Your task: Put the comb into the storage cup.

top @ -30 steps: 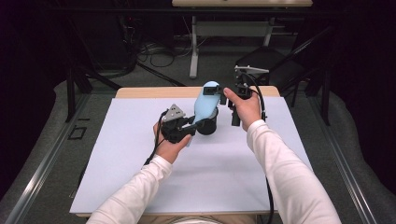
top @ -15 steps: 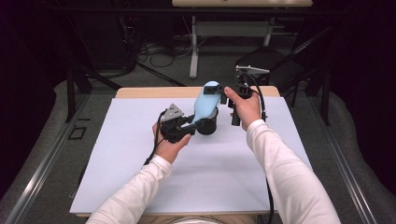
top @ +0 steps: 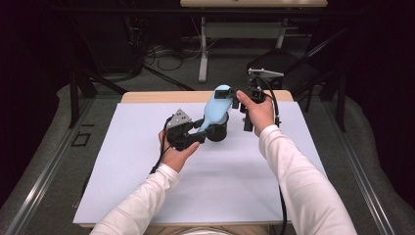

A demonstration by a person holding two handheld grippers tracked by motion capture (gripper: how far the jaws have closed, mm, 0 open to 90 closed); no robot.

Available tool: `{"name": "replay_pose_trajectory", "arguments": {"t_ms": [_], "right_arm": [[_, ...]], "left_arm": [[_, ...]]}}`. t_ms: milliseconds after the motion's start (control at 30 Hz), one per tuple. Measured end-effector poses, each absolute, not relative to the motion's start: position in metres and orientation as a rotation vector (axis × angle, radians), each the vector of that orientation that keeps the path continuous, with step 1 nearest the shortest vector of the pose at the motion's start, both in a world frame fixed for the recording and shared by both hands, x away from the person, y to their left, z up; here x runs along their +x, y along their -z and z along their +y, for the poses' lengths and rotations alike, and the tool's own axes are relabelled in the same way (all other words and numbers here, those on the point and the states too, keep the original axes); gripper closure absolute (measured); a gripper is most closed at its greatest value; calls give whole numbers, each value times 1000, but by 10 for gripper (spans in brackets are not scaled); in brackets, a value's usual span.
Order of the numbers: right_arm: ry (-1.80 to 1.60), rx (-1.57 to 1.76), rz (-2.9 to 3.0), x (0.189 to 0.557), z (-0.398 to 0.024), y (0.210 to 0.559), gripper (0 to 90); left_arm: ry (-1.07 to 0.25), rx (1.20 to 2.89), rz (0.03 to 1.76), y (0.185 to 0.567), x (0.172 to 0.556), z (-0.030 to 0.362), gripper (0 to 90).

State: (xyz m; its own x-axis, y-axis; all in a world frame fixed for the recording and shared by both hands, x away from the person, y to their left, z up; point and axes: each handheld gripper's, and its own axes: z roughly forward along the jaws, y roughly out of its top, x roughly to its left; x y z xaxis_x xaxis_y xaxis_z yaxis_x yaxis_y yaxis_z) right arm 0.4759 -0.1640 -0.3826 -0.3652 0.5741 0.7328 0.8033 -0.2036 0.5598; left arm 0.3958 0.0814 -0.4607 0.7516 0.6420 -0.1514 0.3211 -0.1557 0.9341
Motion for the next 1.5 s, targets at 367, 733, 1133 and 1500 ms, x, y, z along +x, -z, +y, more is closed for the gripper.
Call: {"name": "replay_pose_trajectory", "arguments": {"t_ms": [367, 733, 1133, 1500], "right_arm": [[1619, -1657, -1828, 475, -172, 379, 495], [1628, -1675, -1837, 474, -177, 376, 495], [1637, -1694, -1855, 474, -181, 375, 495], [1650, -1706, -1857, 474, -186, 374, 495]], "left_arm": [[-351, 1740, 785, 461, 395, 91, 410], [-369, 1735, 781, 454, 390, 100, 404], [-418, 1737, 810, 454, 385, 110, 391], [-459, 1727, 832, 455, 385, 119, 393]]}}
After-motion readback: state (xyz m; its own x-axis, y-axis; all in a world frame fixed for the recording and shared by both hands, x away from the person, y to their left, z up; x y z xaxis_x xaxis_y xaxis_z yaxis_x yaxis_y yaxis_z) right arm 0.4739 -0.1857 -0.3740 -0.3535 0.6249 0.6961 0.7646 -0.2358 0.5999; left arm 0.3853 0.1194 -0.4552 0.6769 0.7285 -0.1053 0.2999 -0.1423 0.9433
